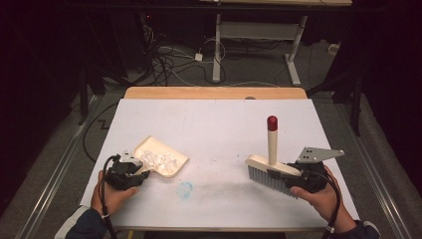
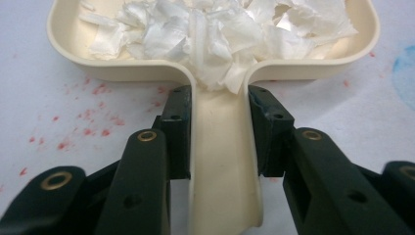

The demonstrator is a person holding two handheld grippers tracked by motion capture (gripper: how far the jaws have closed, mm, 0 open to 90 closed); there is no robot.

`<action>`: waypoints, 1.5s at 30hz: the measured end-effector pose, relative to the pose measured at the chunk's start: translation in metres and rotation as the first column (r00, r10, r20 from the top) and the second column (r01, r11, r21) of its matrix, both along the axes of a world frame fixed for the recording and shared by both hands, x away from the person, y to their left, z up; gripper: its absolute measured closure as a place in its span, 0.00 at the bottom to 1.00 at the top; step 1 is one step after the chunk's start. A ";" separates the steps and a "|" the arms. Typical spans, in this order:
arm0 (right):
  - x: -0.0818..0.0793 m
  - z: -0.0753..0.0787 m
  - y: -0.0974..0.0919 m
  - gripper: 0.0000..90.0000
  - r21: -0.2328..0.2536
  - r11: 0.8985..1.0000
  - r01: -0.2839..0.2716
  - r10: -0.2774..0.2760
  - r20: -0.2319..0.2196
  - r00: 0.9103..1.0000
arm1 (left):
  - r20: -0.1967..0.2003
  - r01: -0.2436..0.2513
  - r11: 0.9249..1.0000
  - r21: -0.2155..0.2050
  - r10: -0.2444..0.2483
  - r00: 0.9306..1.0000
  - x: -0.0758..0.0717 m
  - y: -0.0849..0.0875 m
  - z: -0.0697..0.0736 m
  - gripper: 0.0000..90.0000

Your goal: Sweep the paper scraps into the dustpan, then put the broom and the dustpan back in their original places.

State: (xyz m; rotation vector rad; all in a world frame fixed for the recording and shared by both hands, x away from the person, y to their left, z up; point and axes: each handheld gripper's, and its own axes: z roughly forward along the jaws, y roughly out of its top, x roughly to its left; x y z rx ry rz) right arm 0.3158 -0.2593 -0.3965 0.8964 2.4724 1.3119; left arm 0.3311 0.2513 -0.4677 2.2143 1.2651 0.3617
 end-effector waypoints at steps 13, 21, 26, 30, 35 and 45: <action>0.017 -0.008 -0.002 0.75 -0.053 0.998 -0.018 0.009 -0.168 0.986 | 0.005 -0.167 0.986 0.018 0.167 0.986 0.019 -0.009 -0.010 0.70; 0.049 -0.014 -0.009 0.74 -0.067 0.998 -0.006 -0.011 -0.239 0.971 | 0.007 -0.213 0.977 -0.018 0.213 0.977 0.025 -0.019 -0.012 0.60; 0.070 -0.020 -0.009 0.69 -0.072 0.997 0.018 -0.036 -0.259 0.965 | -0.005 -0.166 0.985 -0.042 0.166 0.986 0.022 -0.027 -0.011 0.56; 0.084 -0.027 -0.011 0.66 -0.076 0.996 0.040 -0.060 -0.280 0.958 | 0.002 -0.142 0.990 -0.027 0.142 0.990 0.021 -0.030 -0.012 0.54; 0.089 -0.029 -0.016 0.59 -0.053 0.996 0.066 -0.078 -0.272 0.959 | 0.007 -0.143 0.989 -0.046 0.144 0.990 0.023 -0.024 -0.012 0.54; 0.111 -0.030 -0.036 0.47 -0.019 0.996 0.091 -0.092 -0.266 0.960 | 0.011 -0.094 0.995 -0.045 0.094 0.995 0.020 -0.030 -0.010 0.53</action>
